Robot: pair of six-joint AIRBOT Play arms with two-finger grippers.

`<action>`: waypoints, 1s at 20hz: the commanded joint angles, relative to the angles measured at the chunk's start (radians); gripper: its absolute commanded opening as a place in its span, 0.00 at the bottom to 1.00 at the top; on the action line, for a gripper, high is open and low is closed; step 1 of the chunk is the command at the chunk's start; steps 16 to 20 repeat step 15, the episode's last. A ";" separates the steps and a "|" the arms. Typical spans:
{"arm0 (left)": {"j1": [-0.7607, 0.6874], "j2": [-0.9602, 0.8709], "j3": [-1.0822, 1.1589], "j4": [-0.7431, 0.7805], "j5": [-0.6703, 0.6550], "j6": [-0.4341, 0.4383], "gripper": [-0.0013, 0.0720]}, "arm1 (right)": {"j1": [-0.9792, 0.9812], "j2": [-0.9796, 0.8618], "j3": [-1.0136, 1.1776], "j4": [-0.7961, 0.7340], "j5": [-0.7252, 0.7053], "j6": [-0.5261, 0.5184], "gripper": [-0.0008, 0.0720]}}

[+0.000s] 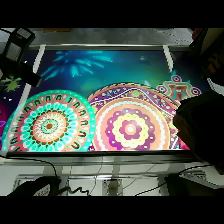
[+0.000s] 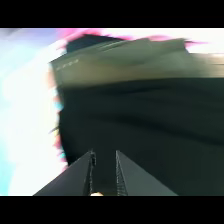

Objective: Fold the clothes and pants, and hang the long-sleeved shirts on hangers.

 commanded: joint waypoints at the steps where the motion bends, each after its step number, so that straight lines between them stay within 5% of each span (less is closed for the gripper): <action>1: 0.000 0.001 0.000 0.000 0.000 0.000 0.04 | 0.097 -0.003 -0.027 0.505 -0.011 -0.150 0.15; 2: 0.000 0.001 0.000 0.000 0.000 0.000 0.04 | 0.165 0.008 -0.027 0.514 -0.010 -0.177 0.04; 5: 0.000 0.001 0.000 0.000 0.000 0.000 0.04 | 0.399 0.037 -0.027 0.402 0.017 -0.236 0.04; 12: 0.000 0.001 0.000 0.000 0.000 0.000 0.04 | 1.033 0.028 -0.029 -0.489 0.029 -0.197 0.04; 20: 0.000 0.001 0.000 0.000 0.000 0.000 0.04 | 1.144 0.010 -0.032 -0.484 0.032 -0.197 0.04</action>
